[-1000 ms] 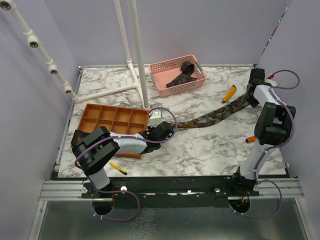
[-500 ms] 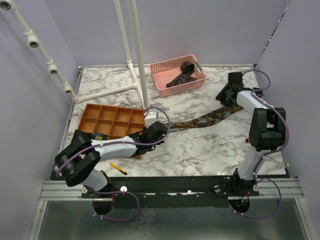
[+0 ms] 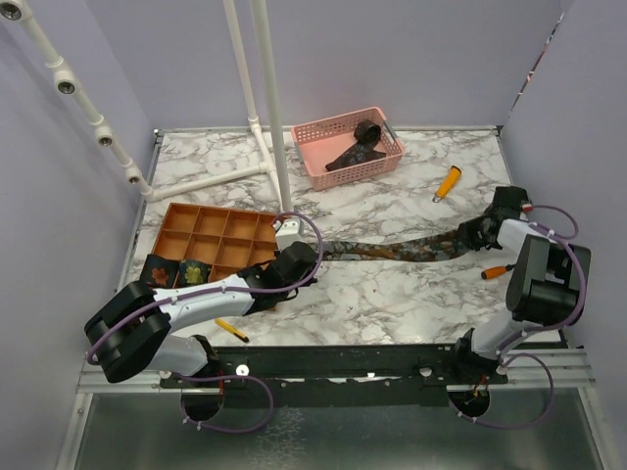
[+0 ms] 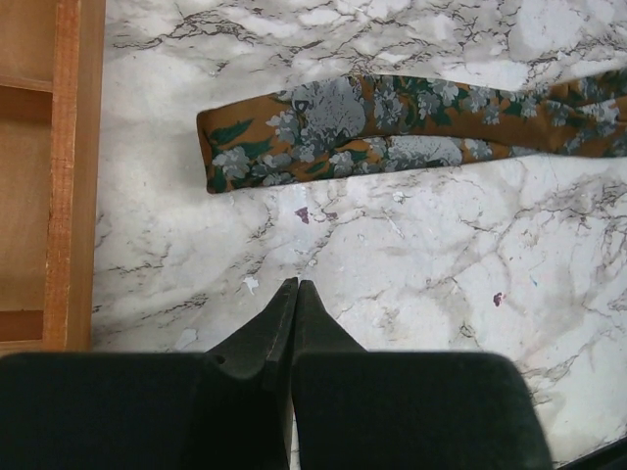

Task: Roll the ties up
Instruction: Flatten out the tie at the center of the board.

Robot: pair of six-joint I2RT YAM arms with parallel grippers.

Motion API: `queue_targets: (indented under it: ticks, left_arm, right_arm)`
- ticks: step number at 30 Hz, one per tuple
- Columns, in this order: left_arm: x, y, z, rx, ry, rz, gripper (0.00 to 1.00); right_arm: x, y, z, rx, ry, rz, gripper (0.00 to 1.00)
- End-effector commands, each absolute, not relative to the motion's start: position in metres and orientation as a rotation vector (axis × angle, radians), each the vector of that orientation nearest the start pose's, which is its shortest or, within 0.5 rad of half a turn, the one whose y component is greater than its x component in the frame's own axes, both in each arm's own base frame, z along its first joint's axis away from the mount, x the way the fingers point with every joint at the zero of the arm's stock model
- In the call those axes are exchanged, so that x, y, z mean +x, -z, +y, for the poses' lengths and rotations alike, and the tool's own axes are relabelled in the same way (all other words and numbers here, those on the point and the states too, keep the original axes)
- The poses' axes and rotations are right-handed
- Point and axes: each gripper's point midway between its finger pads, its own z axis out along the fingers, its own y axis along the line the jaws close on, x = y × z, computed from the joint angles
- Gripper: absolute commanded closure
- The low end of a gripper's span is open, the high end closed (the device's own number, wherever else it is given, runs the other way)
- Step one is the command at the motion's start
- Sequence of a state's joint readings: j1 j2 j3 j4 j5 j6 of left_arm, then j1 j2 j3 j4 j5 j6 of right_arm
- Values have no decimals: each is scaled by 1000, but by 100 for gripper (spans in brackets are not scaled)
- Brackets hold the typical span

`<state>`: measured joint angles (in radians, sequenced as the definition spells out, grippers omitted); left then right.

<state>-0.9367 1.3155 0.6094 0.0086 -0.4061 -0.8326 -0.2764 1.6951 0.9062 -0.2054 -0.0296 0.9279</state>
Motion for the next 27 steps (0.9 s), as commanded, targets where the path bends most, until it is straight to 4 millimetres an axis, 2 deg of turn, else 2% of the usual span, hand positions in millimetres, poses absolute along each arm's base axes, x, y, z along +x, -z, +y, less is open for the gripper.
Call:
queue_targets:
  ticks: [1,4,7,10,12,14,17,19,21,24,27]
  left_arm:
    - [238,-81,-259,-66,532,2242,100]
    - [238,-83,-251,-47,483,2236,100]
    - [242,-86,-232,-45,376,2214,92]
    - [245,-92,-215,-36,272,2192,76]
    - [246,-95,-211,-15,239,2183,65]
    - [249,-100,-215,13,241,2178,58]
    - [253,-108,-230,52,278,2181,48]
    - [258,-114,-246,90,316,2183,42]
    - [264,-114,-261,141,317,2195,35]
    - [272,-105,-273,199,281,2236,27]
    - [279,-89,-278,237,244,2292,27]
  right_arm:
    - [290,9,-86,1736,-12,2112,65]
    - [274,-1,-97,1753,28,2004,65]
    - [282,-26,-99,1630,-11,1979,61]
    - [298,-52,-86,1488,-82,2017,56]
    - [312,-70,-67,1344,-120,2073,52]
    - [323,-88,-42,1158,-144,2124,51]
    - [330,-103,20,832,-255,2226,50]
    - [324,-100,53,680,-325,2318,50]
    - [313,-94,77,545,-345,2394,50]
    - [296,-87,100,390,-351,2460,50]
    - [279,-84,114,293,-395,2497,50]
